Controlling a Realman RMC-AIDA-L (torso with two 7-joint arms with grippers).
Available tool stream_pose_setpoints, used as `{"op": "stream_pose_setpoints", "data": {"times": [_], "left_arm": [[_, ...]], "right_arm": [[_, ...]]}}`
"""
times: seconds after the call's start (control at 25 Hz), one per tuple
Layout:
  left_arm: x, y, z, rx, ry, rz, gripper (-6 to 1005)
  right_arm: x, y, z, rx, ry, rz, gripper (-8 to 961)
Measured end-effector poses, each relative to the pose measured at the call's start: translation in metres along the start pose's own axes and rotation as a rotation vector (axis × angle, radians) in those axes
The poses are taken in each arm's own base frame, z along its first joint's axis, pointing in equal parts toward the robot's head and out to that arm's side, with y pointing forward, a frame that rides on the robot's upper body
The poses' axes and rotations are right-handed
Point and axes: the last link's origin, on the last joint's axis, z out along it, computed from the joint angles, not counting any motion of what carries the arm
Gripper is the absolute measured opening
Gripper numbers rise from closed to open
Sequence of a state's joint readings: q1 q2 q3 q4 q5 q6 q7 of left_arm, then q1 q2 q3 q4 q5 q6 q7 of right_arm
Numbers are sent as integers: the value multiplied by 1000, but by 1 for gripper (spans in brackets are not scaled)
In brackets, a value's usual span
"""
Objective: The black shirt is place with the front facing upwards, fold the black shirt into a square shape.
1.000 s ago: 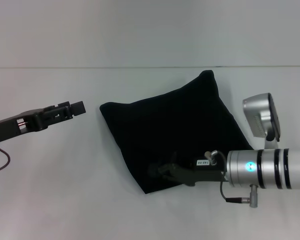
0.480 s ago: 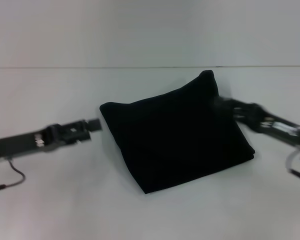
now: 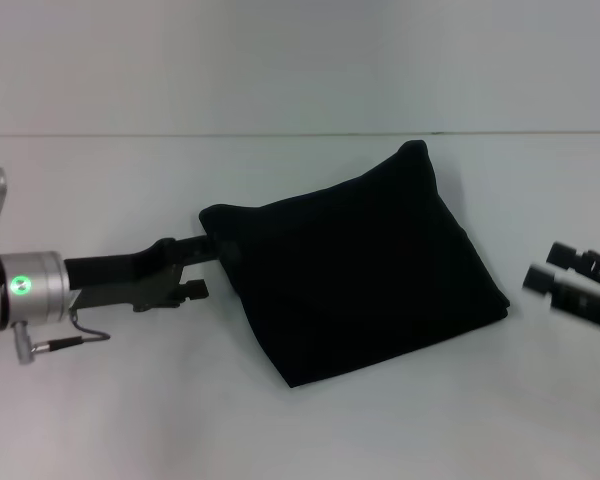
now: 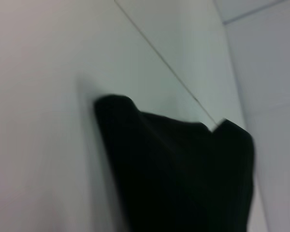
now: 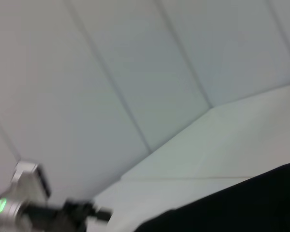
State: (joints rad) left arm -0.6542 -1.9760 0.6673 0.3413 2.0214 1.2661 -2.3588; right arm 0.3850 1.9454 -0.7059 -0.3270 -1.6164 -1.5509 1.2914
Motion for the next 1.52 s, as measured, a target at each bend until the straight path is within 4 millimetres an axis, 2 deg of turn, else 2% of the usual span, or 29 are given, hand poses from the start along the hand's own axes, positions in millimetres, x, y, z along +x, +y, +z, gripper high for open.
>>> {"op": "stream_pose_setpoints", "data": {"times": [0.16, 0.4, 0.64, 1.0, 1.32, 1.52], "left_arm": [[10, -3, 9, 80, 31, 3, 950], [13, 3, 26, 114, 40, 16, 951], [9, 13, 46, 124, 19, 57, 950], [4, 23, 57, 104, -8, 85, 936], [3, 26, 64, 106, 3, 115, 737], [3, 26, 64, 110, 3, 125, 498]], "right_arm": [[12, 8, -2, -37, 46, -157, 846], [19, 14, 1, -68, 69, -198, 922], [17, 17, -4, -89, 58, -198, 922], [19, 19, -7, -93, 54, -192, 922], [20, 20, -6, -95, 52, -191, 922], [18, 20, -3, -100, 50, -195, 922]]}}
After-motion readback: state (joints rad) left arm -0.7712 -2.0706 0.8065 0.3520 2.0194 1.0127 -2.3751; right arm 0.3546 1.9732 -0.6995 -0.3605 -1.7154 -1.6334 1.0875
